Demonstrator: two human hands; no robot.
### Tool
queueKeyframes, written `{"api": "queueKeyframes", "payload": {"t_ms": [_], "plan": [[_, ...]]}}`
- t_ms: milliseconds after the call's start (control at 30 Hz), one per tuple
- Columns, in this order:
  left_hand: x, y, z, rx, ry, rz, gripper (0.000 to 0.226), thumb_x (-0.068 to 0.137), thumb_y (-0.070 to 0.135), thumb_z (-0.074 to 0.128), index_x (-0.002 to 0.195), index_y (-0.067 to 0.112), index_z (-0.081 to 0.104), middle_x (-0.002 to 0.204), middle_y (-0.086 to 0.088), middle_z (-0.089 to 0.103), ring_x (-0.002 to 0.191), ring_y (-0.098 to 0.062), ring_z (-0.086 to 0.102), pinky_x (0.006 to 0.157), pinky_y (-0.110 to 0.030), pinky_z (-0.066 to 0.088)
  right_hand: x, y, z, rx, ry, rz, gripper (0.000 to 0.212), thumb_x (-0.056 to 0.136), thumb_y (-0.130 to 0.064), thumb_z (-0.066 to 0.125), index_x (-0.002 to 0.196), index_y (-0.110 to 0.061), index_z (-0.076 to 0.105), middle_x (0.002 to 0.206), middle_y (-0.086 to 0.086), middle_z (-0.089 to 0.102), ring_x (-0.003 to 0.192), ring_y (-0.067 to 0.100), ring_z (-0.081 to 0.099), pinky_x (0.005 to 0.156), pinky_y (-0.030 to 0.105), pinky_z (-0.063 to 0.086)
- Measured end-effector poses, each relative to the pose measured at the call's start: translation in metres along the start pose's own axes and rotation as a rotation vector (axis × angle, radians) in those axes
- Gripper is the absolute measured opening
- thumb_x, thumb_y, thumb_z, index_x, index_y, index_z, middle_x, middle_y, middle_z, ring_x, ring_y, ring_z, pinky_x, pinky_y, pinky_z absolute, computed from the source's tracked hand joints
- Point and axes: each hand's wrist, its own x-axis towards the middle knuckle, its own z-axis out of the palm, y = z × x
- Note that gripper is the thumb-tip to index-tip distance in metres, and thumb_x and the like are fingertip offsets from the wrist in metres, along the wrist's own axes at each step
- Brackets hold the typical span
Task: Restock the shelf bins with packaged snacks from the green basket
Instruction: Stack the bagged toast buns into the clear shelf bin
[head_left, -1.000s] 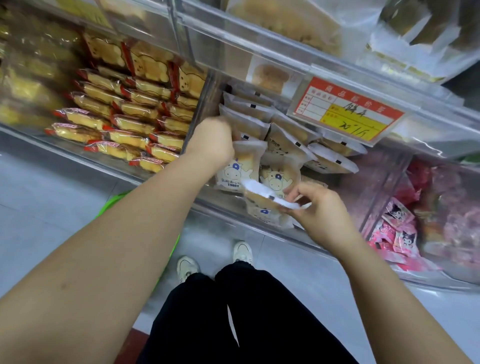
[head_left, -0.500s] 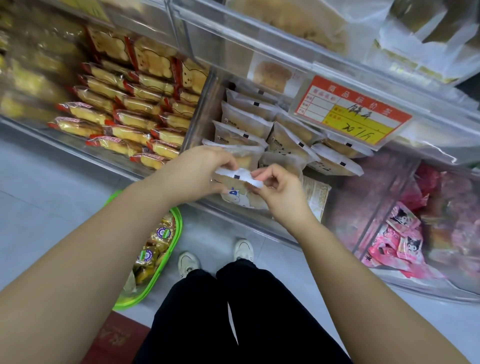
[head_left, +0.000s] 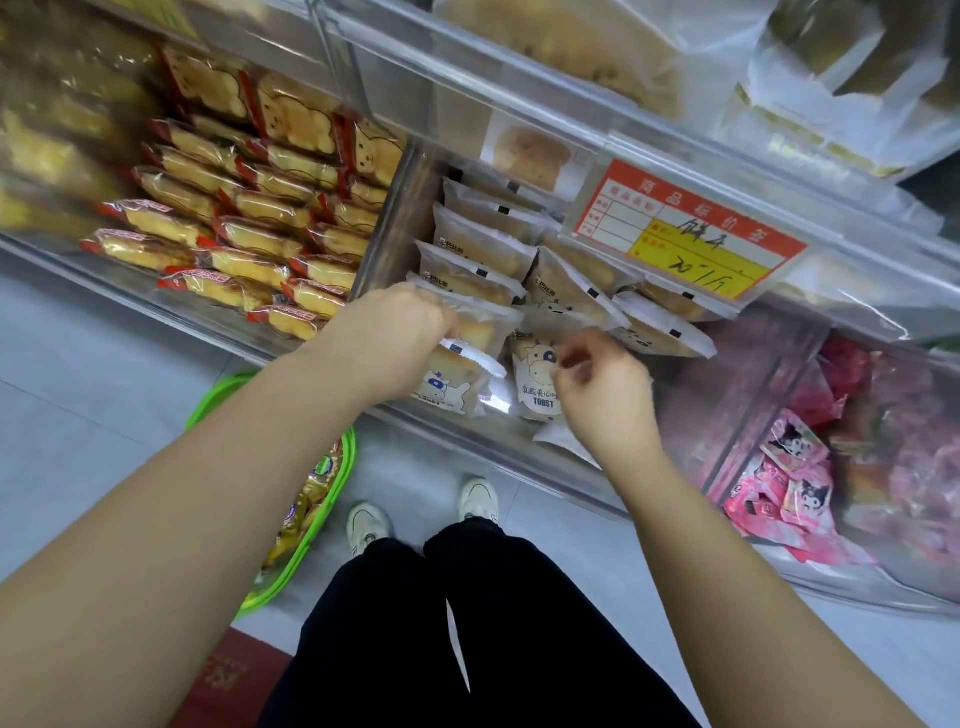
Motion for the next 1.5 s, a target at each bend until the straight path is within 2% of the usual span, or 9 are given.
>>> {"api": "queueKeyframes", "payload": {"t_ms": [167, 267, 400, 533, 667, 933, 1167, 1333, 1500], "plan": [[0.005, 0.018, 0.011, -0.021, 0.039, 0.201, 0.045, 0.087, 0.022, 0.061, 0.129, 0.03, 0.049, 0.13, 0.006, 0.054, 0.121, -0.016, 0.047, 0.098, -0.031, 0.034, 0.0, 0.012, 0.0, -0.145, -0.04, 0.238, 0.05, 0.081, -0.031, 0.067, 0.116, -0.002, 0.045, 0.112, 0.015, 0.057, 0.099, 0.033, 0.057, 0.072, 0.031, 0.042], [0.012, 0.019, 0.015, 0.1, 0.011, 0.203, 0.045, 0.088, 0.012, 0.06, 0.127, 0.031, 0.051, 0.126, 0.005, 0.057, 0.116, -0.019, 0.053, 0.093, -0.036, 0.045, 0.001, 0.02, 0.007, -0.141, -0.186, 0.33, 0.034, 0.086, -0.031, 0.061, 0.107, -0.006, 0.052, 0.104, 0.014, 0.063, 0.097, 0.033, 0.058, 0.072, 0.031, 0.043], [0.018, 0.008, 0.009, 0.203, -0.081, 0.18, 0.038, 0.088, 0.017, 0.058, 0.123, 0.032, 0.055, 0.121, 0.002, 0.061, 0.112, -0.022, 0.057, 0.087, -0.039, 0.051, 0.0, 0.025, 0.007, 0.415, -0.055, 0.464, 0.013, 0.087, -0.012, 0.06, 0.09, -0.004, 0.05, 0.089, 0.018, 0.061, 0.07, 0.026, 0.063, 0.078, 0.047, 0.056], [0.014, 0.005, -0.001, -0.049, -0.124, 0.161, 0.047, 0.081, 0.034, 0.067, 0.126, 0.034, 0.054, 0.127, 0.004, 0.058, 0.12, -0.018, 0.048, 0.096, -0.035, 0.042, 0.007, 0.024, 0.01, 0.505, -0.012, 0.48, 0.018, 0.09, -0.005, 0.055, 0.079, -0.013, 0.044, 0.088, 0.015, 0.06, 0.077, 0.027, 0.067, 0.083, 0.045, 0.054], [0.018, 0.022, -0.011, -0.444, 0.179, 0.187, 0.044, 0.079, 0.036, 0.069, 0.121, 0.028, 0.059, 0.122, 0.003, 0.062, 0.117, -0.017, 0.05, 0.095, -0.031, 0.04, 0.013, 0.023, 0.009, 0.666, -0.108, 0.558, 0.018, 0.09, 0.0, 0.051, 0.106, -0.005, 0.044, 0.094, 0.011, 0.059, 0.07, 0.018, 0.061, 0.068, 0.027, 0.056], [0.059, 0.054, -0.006, -0.112, 0.233, 0.097, 0.036, 0.09, 0.028, 0.053, 0.127, 0.028, 0.054, 0.136, 0.002, 0.05, 0.131, -0.024, 0.033, 0.105, -0.041, 0.029, -0.014, 0.045, -0.003, -0.617, -0.387, 0.202, 0.065, 0.078, -0.02, 0.069, 0.132, -0.011, 0.034, 0.133, 0.02, 0.032, 0.117, 0.036, 0.039, 0.095, 0.04, 0.039], [0.058, 0.055, -0.007, -0.012, 0.371, 0.146, 0.026, 0.093, 0.028, 0.047, 0.106, 0.021, 0.068, 0.109, -0.001, 0.066, 0.115, -0.024, 0.045, 0.098, -0.035, 0.023, -0.01, 0.048, 0.005, -0.748, -0.332, 0.115, 0.063, 0.079, -0.006, 0.06, 0.132, -0.015, 0.028, 0.127, 0.024, 0.036, 0.098, 0.037, 0.053, 0.075, 0.041, 0.047], [0.046, 0.049, -0.011, -0.01, 0.636, 0.295, 0.01, 0.075, 0.013, 0.069, 0.08, 0.008, 0.075, 0.07, -0.011, 0.07, 0.081, -0.033, 0.064, 0.081, -0.041, 0.045, -0.008, 0.042, -0.012, -0.733, -0.271, 0.059, 0.049, 0.082, -0.002, 0.054, 0.129, -0.011, 0.041, 0.12, 0.023, 0.046, 0.099, 0.037, 0.057, 0.072, 0.037, 0.046], [0.046, 0.046, -0.004, 0.002, 0.616, 0.337, 0.008, 0.075, 0.016, 0.069, 0.075, 0.011, 0.076, 0.065, -0.007, 0.069, 0.076, -0.03, 0.064, 0.07, -0.037, 0.047, 0.006, 0.025, -0.045, -0.657, -0.141, 0.01, 0.037, 0.086, -0.006, 0.049, 0.123, -0.008, 0.048, 0.114, 0.02, 0.058, 0.098, 0.036, 0.06, 0.072, 0.035, 0.045]]}}
